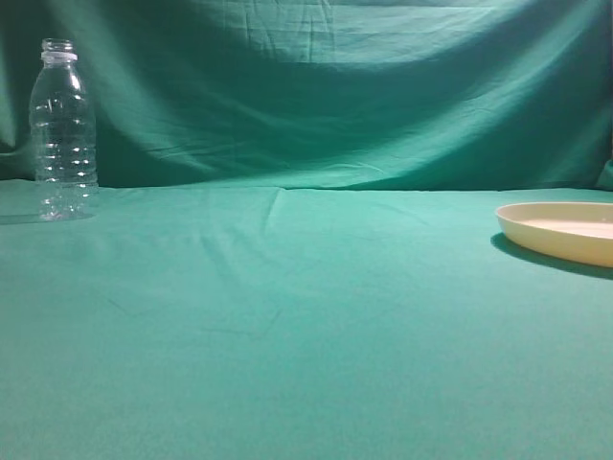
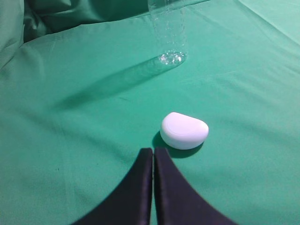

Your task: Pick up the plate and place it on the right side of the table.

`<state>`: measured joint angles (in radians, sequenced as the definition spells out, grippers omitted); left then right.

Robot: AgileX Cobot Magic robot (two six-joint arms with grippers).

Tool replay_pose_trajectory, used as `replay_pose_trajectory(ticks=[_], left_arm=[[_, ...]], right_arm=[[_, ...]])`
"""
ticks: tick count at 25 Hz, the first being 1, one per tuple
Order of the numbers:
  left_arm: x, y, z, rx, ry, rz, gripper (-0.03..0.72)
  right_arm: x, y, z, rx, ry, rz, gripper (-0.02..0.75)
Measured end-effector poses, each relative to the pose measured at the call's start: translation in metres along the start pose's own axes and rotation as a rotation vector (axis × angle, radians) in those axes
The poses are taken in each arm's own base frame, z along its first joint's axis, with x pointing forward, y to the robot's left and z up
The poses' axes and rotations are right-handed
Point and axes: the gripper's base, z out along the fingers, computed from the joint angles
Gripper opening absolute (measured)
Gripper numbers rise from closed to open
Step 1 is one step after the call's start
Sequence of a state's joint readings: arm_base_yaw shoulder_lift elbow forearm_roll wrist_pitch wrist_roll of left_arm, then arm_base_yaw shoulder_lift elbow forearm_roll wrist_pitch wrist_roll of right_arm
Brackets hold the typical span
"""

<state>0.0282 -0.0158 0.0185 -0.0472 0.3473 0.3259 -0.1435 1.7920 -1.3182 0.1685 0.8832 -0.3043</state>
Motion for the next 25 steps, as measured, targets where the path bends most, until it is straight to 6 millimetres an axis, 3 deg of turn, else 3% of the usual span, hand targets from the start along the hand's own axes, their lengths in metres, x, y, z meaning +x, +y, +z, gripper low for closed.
replay_pose_trajectory(ticks=[2,8,10,12,16,19,23,25], left_arm=[[0.0,0.0,0.0,0.0,0.0,0.0,0.0],[0.0,0.0,0.0,0.0,0.0,0.0,0.0],[0.0,0.0,0.0,0.0,0.0,0.0,0.0],[0.0,0.0,0.0,0.0,0.0,0.0,0.0],[0.0,0.0,0.0,0.0,0.0,0.0,0.0],[0.0,0.0,0.0,0.0,0.0,0.0,0.0],[0.0,0.0,0.0,0.0,0.0,0.0,0.0],[0.0,0.0,0.0,0.0,0.0,0.0,0.0]], right_arm=[[-0.009,0.003,-0.03,-0.014,0.001,0.014,0.509],[-0.015,0.023,-0.127,-0.079,-0.114,0.052,0.077],[-0.005,0.032,-0.161,-0.094,-0.195,0.042,0.0],[0.008,0.04,-0.194,-0.098,-0.276,0.023,0.0],[0.051,0.059,-0.26,-0.076,-0.456,-0.019,0.0],[0.097,0.072,-0.294,-0.057,-0.568,-0.043,0.0],[0.163,0.087,-0.313,-0.028,-0.769,-0.051,0.0],[0.193,0.092,-0.311,-0.014,-0.879,-0.047,0.0]])
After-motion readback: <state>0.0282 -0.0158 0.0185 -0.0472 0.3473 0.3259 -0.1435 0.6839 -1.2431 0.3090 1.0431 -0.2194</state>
